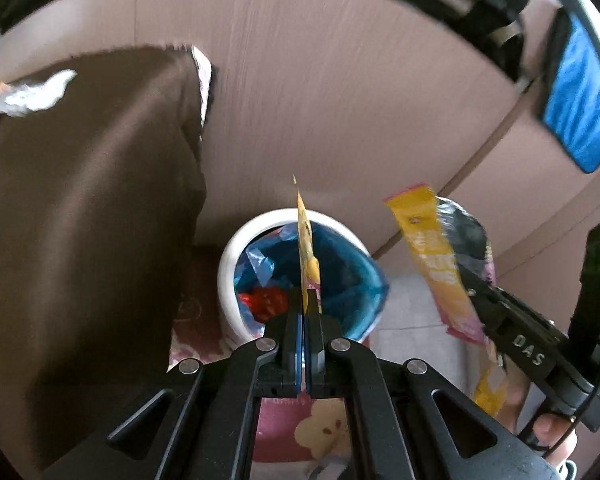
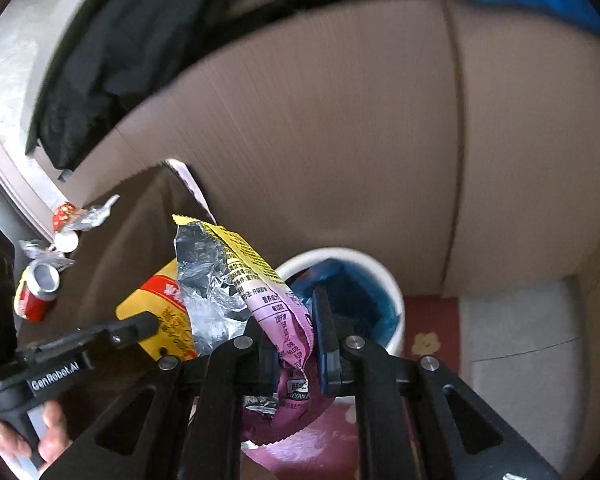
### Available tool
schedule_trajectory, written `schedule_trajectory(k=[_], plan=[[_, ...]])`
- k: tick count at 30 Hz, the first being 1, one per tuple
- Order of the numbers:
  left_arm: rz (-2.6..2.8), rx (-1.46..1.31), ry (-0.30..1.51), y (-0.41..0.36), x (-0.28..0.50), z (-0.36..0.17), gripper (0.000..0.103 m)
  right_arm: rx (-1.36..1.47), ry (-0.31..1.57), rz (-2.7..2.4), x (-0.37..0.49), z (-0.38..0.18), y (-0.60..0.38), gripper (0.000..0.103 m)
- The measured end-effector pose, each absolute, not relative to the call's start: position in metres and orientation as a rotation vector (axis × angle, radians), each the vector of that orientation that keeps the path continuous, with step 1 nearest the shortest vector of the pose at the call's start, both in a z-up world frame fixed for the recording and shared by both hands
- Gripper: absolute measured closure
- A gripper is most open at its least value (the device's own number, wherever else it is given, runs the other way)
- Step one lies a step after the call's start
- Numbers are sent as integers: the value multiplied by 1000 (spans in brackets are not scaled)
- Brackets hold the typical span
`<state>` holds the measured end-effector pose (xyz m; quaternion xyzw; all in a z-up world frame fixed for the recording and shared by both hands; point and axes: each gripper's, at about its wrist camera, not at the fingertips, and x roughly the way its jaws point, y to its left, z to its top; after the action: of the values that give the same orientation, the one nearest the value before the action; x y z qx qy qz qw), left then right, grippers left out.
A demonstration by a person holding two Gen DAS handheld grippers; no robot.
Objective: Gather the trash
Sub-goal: 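Move both grippers over the bin and release the wrappers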
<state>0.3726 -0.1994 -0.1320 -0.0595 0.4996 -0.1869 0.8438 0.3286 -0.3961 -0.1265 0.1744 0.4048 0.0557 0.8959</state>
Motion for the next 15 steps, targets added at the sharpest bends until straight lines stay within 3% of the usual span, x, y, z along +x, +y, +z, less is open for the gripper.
schedule_trajectory(k=[4,8,11,12,15], plan=[[-398,-176,1129,-203,396,-171,103,379,902,127,361,-164,-392,90],[-392,-205,1157,-204,411,-194,100,387,958,140,387,-194,-392,78],[-394,-226,1182,-202,418,-203,87,393,994,152,401,-208,-393,63],[-395,-232,1184,-201,420,-203,80,398,998,152,403,-212,-395,63],[-392,-245,1180,-199,423,-199,78,416,1007,150,405,-216,-399,62]])
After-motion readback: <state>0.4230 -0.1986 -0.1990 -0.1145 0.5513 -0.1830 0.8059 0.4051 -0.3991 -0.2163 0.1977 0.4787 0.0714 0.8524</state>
